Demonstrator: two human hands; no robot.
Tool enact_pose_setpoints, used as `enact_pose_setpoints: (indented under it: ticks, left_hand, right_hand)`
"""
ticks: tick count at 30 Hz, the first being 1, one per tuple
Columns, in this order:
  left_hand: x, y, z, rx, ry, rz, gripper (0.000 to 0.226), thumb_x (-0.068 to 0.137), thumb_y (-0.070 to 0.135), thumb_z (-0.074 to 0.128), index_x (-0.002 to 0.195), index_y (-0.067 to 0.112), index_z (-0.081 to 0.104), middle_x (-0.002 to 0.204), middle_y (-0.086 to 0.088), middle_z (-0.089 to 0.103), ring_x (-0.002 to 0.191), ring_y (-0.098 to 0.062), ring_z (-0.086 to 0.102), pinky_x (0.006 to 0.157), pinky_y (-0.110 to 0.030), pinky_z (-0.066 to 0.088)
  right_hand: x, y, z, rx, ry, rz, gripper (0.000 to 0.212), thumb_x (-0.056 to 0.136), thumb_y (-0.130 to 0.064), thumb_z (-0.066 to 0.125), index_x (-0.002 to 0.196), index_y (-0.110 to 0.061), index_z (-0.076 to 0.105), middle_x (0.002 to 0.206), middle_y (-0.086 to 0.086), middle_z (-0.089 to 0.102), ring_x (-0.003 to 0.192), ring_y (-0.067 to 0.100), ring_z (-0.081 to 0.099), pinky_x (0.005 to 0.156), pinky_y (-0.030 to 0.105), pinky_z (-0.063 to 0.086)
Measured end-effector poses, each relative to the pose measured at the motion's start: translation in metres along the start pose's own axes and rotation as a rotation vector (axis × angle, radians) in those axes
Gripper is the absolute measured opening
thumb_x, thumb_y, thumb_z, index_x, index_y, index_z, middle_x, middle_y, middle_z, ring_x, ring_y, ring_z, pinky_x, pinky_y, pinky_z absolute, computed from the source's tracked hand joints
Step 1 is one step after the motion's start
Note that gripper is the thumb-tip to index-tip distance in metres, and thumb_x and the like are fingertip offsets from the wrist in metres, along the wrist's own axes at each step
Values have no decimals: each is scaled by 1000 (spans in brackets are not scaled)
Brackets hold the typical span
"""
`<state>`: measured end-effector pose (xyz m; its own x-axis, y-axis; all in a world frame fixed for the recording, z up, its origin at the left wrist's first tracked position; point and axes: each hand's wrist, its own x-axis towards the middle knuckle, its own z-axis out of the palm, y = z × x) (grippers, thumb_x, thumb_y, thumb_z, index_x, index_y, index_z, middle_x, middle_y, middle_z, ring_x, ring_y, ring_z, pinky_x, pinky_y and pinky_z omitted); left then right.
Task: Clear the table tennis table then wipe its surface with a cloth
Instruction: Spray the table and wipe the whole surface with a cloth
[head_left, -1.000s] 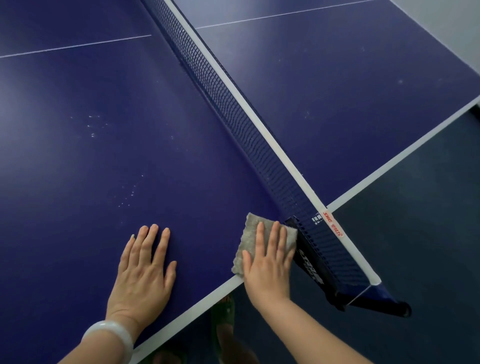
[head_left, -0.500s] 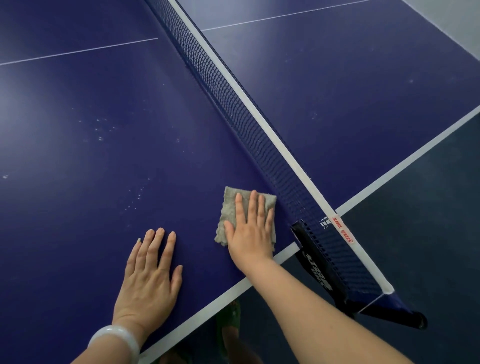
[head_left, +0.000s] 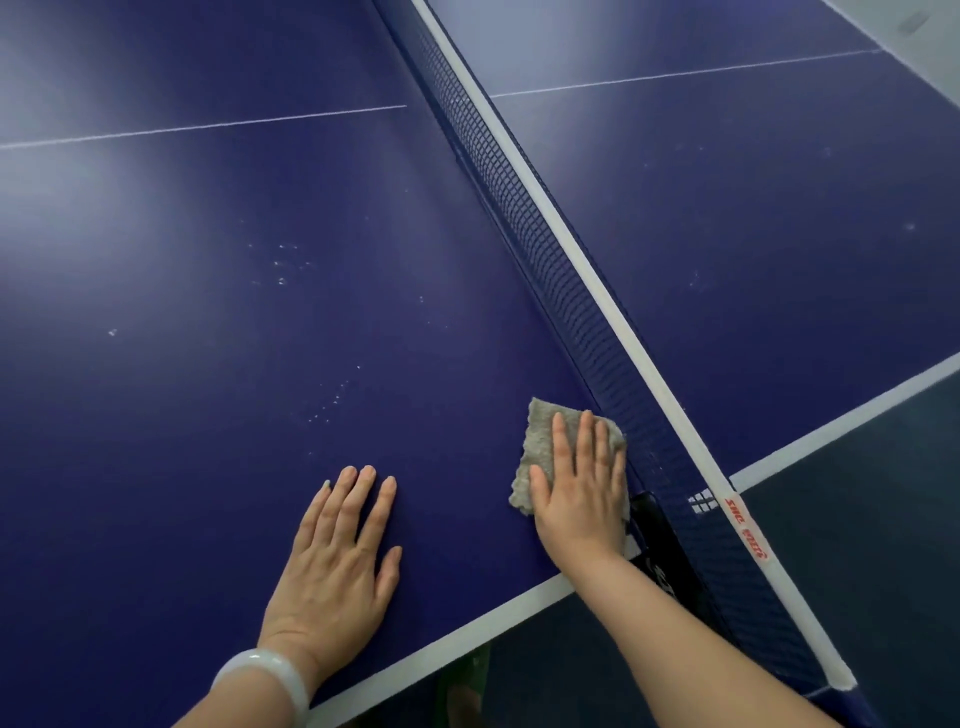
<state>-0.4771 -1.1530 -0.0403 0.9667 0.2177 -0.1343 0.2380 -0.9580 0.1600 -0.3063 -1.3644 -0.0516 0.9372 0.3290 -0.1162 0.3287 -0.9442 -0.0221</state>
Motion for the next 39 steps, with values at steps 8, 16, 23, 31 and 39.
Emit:
enact_pose_setpoints:
  ticks: [8,16,23,31,39]
  left_hand:
    - [-2,1,-3,-8,15,-8,63,94,45,34,150,16,34,155,-8,32,147,-23,22,115,-44,19]
    - [-3,-13,-6,-92,172,-191,59,94,44,34,146,16,39,152,-9,33,145,-24,20,118,-38,11]
    - [3,-65,-5,-78,143,-668,75,95,57,11,153,11,22,158,-14,14,149,-28,4,122,-44,7]
    - [8,-64,-1,13,158,-674,70,95,49,20,149,7,33,152,-18,29,145,-33,21,119,-48,12]
    - [9,-63,1,41,162,-681,69,94,48,22,148,7,34,150,-18,32,143,-33,25,118,-48,15]
  right_hand:
    - [-1,-53,1,26,-20,-453,67,98,-50,23,156,-23,5,163,6,0,150,22,-4,118,47,4]
    - [84,-51,-16,70,-82,17,68,99,-52,17,155,-22,-8,162,11,-12,149,26,-14,120,49,-7]
    - [39,-108,-16,50,-175,-646,68,89,-59,-5,150,-33,-17,156,-6,-28,143,11,-31,118,40,-17]
    - [152,-80,-32,67,-157,-114,58,103,-45,12,155,-26,-6,163,6,-10,149,21,-12,121,46,-6]
    - [107,-153,-22,25,-134,-750,64,93,-52,-5,152,-31,-14,158,-4,-22,146,14,-24,119,39,-16]
